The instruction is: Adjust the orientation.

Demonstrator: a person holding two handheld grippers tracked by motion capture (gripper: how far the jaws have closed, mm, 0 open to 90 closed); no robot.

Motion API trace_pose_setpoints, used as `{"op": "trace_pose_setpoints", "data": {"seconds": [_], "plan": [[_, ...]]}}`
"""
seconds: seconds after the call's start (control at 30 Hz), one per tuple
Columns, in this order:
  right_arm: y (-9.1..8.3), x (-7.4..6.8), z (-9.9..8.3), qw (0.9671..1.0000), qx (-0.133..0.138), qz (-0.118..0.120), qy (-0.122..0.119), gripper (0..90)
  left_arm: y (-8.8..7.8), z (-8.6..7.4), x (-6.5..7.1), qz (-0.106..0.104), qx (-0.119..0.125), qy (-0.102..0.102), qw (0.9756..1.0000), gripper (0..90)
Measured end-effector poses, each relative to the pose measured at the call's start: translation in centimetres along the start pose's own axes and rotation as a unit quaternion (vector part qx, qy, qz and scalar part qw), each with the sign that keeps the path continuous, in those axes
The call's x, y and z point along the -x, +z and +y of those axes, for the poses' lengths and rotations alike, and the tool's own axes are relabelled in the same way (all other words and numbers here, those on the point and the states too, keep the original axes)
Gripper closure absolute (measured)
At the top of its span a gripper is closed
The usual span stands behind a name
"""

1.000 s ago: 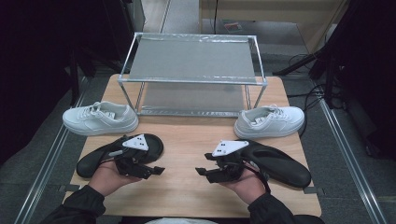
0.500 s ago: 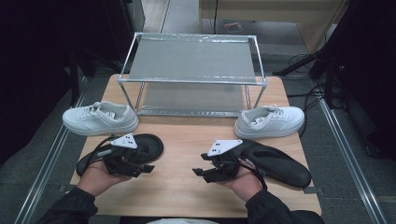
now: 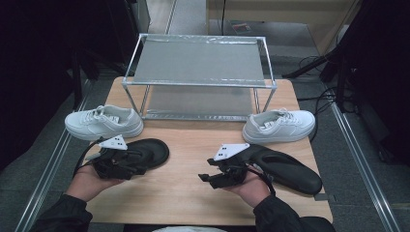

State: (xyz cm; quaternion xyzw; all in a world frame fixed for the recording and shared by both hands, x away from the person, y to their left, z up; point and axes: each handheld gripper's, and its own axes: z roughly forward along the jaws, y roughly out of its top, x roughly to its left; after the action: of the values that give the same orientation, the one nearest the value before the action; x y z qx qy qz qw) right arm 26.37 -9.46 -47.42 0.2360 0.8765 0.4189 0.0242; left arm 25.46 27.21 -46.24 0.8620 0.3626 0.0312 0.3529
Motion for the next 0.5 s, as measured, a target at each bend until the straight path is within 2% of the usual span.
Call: {"op": "trace_pose_setpoints", "data": {"seconds": [0.07,0.2,0.43,0.5], "plan": [[0.0,0.1,0.0,1.0,0.0,-0.001,0.0,40.4,-0.7,-0.5,-0.5,0.012,0.009,-0.007,0.9999,41.8],[0.1,0.0,0.0,1.0,-0.002,-0.001,0.0,40.2,-1.2,-1.0,-1.1,0.015,0.015,-0.017,0.9996,42.0],[0.2,0.0,0.0,1.0,-0.005,-0.002,0.002,40.1,-1.6,-2.2,-2.6,0.024,0.008,-0.032,0.9992,40.5],[0.2,0.0,0.0,1.0,-0.006,-0.003,0.005,40.1,-1.6,-2.7,-3.1,0.02,0.007,-0.032,0.9993,40.5]]}}
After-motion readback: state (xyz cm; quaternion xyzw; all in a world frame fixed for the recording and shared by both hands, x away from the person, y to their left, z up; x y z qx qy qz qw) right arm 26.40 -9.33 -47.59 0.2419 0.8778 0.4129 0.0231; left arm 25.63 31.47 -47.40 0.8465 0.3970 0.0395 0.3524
